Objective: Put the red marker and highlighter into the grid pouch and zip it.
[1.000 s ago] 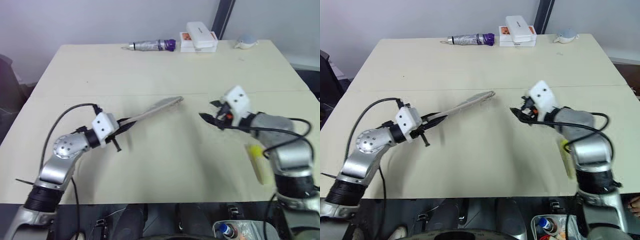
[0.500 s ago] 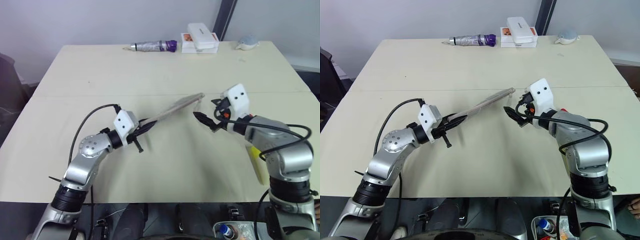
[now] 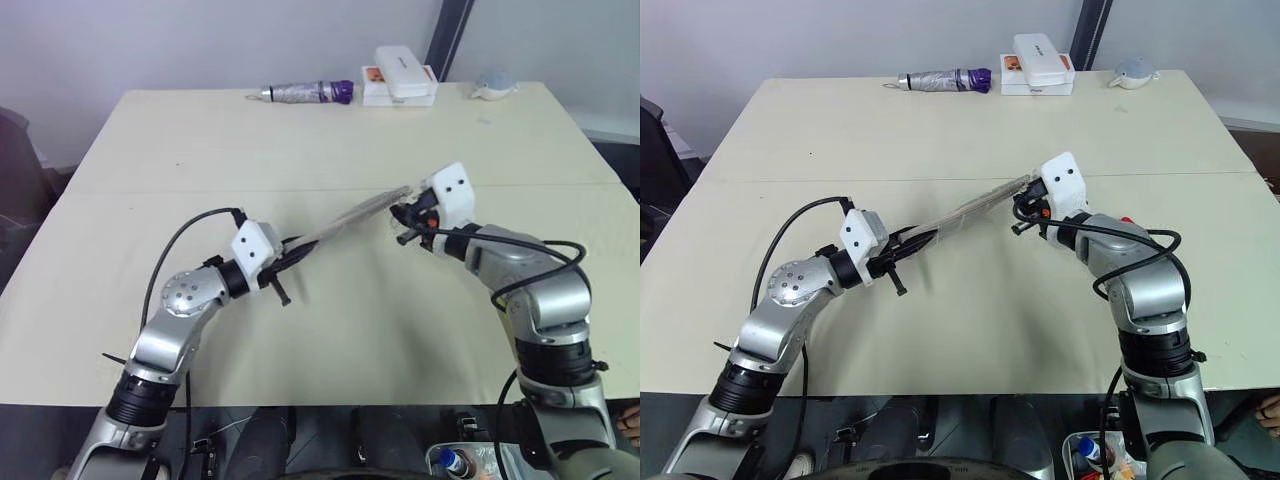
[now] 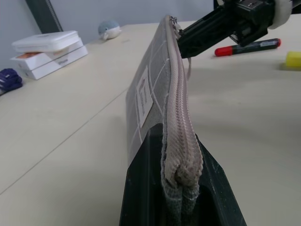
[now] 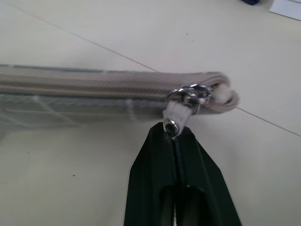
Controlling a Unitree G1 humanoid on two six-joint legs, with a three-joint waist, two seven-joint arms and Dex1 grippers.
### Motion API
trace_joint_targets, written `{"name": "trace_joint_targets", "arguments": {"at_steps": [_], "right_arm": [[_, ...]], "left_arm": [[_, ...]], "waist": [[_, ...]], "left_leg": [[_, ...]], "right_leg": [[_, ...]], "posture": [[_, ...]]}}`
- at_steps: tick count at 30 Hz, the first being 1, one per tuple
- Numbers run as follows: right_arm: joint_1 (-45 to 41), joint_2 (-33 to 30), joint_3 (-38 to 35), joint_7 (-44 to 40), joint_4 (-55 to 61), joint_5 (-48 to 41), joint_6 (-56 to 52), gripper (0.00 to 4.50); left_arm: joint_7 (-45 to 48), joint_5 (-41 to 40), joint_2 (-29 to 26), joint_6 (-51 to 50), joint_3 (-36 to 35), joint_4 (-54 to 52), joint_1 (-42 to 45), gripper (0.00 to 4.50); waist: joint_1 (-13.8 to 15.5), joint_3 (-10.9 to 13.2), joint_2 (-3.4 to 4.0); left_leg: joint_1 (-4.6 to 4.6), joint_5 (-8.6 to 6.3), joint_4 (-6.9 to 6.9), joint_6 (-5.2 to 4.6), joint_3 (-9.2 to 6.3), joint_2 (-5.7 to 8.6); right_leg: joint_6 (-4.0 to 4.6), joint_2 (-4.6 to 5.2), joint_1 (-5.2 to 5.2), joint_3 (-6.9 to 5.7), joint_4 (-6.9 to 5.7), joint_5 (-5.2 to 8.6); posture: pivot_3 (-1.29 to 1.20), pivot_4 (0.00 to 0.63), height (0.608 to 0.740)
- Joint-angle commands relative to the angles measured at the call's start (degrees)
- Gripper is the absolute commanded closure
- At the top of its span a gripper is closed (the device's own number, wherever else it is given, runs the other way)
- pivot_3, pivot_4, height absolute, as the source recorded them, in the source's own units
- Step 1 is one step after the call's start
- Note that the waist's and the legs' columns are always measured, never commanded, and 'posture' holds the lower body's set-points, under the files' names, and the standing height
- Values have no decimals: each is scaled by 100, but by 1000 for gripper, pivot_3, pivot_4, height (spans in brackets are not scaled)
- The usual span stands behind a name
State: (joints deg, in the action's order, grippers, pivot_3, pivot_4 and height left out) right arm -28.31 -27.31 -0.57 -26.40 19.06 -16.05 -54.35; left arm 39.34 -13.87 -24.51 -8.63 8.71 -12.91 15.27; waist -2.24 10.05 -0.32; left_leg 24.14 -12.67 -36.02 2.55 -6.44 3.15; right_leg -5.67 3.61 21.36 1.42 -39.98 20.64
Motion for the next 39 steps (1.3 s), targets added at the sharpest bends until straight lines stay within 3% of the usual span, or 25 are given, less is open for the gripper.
{"name": "trace_joint_targets", "arguments": {"at_steps": [1, 8, 14, 26, 29, 34, 36, 39], "right_arm": [[-166, -95, 298, -77, 377, 11, -5, 4469], [-356, -519, 1551, -706, 1505, -122, -132, 4469], [-862, -39, 2230, -785, 1619, -215, -334, 4469], [-981, -97, 2230, -1276, 1419, -287, -67, 4469], [-890, -214, 1890, -1358, 1505, -504, -297, 3595], [-491, -999, 903, -1386, 1803, -692, -595, 992], [-211, -1563, 174, -1298, 1790, -671, -1098, 59], [393, -2324, -818, -1218, 1631, -578, -1531, 59]], "left_arm": [[-116, 148, 75, 105, -2, -171, 64, 4500], [-320, 466, 345, 95, 165, 2, 244, 4500], [-294, 573, 472, 81, 279, 85, 303, 4500], [-771, 981, 841, 133, 183, 469, 545, 4500], [-765, 1023, 873, 182, 199, 476, 544, 4500], [-735, 1028, 848, 254, 158, 521, 547, 4500], [-637, 1100, 740, 441, 201, 636, 566, 4500], [-465, 1228, 625, 780, 341, 853, 606, 4500]], "waist": [[0, 0, 0], [-2, 0, 0], [-9, 0, -1], [86, 1, -2], [115, 1, -2], [175, 1, -3], [178, 1, -3], [206, 1, -3]], "left_leg": [[0, 0, 0, 0, 0, 0], [1, 0, 0, 0, -3, 0], [1, 0, -1, 0, -8, 0], [5, 0, -1, 0, -7, 5], [5, 0, -2, 0, -6, 5], [17, -2, -9, -3, -11, 8], [19, -2, -10, -4, -10, 9], [24, -4, -6, -7, -11, 9]], "right_leg": [[0, 0, 0, 0, 0, 0], [0, 0, 0, -3, 2, 0], [0, 0, 0, -4, 3, 0], [-1, 4, 1, -7, 10, 0], [-1, 3, 0, -8, 10, 0], [-3, 4, -4, -14, 25, -1], [-9, 5, -5, -14, 32, -5], [-9, 6, -6, -15, 43, -5]], "posture": [[0, 150, 740], [0, 150, 740], [0, 150, 740], [0, 150, 740], [0, 150, 740], [0, 150, 740], [0, 150, 740], [0, 150, 740]]}}
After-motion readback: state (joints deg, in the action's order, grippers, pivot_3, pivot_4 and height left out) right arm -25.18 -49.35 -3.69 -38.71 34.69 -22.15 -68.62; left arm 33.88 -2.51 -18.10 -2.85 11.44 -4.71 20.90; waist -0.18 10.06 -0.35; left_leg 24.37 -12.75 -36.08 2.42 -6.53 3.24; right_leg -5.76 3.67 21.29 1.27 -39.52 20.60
